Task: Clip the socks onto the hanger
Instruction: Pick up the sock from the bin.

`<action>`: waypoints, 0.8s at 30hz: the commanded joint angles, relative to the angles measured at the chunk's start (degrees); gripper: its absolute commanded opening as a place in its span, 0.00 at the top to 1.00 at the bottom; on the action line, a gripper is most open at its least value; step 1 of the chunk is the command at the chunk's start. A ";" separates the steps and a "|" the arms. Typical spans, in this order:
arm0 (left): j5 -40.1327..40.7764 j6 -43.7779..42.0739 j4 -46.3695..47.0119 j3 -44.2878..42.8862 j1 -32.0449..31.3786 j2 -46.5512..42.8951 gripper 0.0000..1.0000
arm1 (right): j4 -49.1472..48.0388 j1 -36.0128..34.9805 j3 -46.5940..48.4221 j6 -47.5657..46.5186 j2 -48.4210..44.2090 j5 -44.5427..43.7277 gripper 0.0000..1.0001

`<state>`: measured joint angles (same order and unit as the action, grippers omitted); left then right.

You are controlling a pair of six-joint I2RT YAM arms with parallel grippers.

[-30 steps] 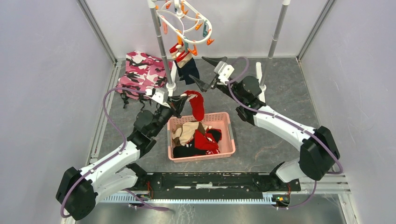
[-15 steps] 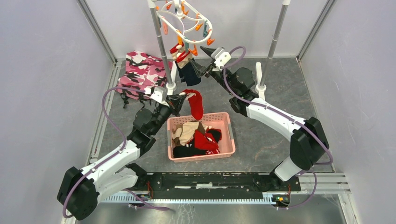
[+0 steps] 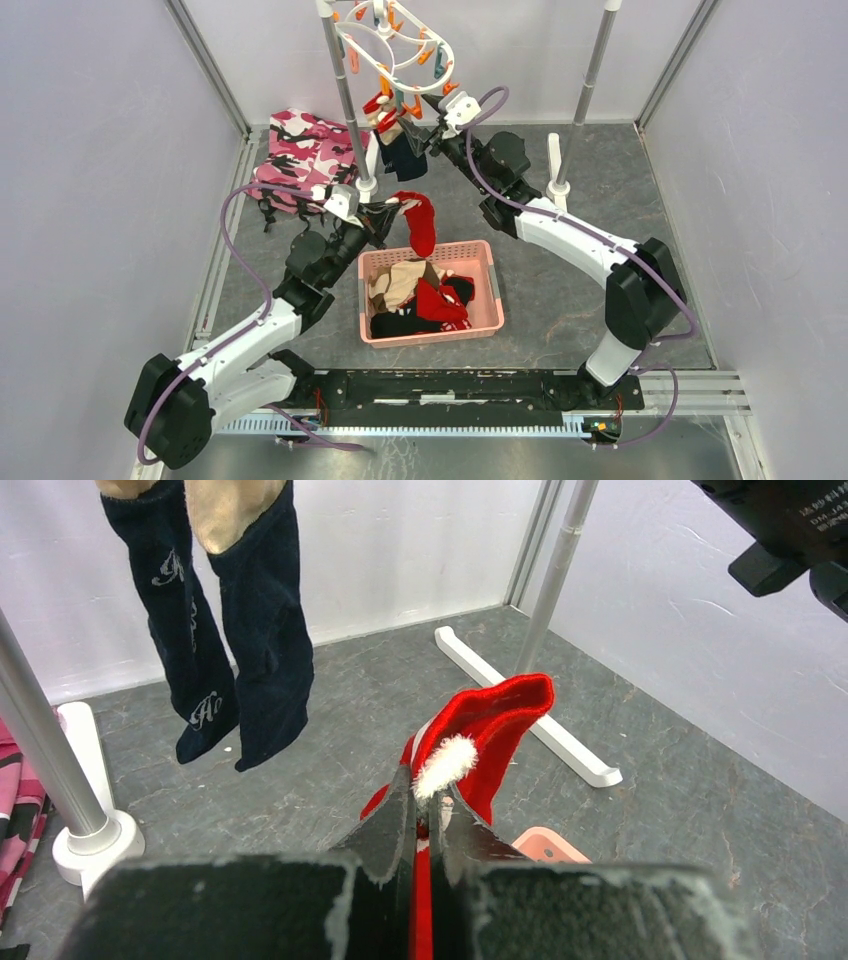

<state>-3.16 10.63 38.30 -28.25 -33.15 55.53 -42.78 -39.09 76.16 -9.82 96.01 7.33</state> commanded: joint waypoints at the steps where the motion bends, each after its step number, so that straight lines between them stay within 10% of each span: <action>1: -1.03 2.19 3.77 -1.98 0.49 0.51 0.98 | 0.73 -0.01 4.88 1.21 1.96 -1.75 0.33; 24: -2.48 2.89 4.35 -2.38 1.84 1.15 0.98 | 0.26 0.75 8.42 3.64 4.97 -1.98 0.55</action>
<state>-4.80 10.70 39.48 -28.25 -31.83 56.51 -41.01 -38.81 82.50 -8.08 101.21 5.87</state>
